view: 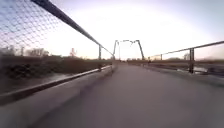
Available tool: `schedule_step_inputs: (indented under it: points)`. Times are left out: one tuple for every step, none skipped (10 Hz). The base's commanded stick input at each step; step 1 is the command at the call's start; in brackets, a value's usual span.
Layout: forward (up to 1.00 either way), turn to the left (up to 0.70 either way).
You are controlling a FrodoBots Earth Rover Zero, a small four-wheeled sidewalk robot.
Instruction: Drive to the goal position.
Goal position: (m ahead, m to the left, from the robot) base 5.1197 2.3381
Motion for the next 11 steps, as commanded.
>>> schedule_step_inputs:
  points:
    - [0.97, -0.38]
    - [1.0, -0.39]
    - [1.0, -0.39]
    - [1.0, -0.39]
    - [1.0, -0.39]
    - [1.0, -0.27]
    - [1.0, 0.01]
    - [1.0, 0.01]
    - [1.0, 0.01]
    - [1.0, 0.01]
    - [1.0, 0.01]
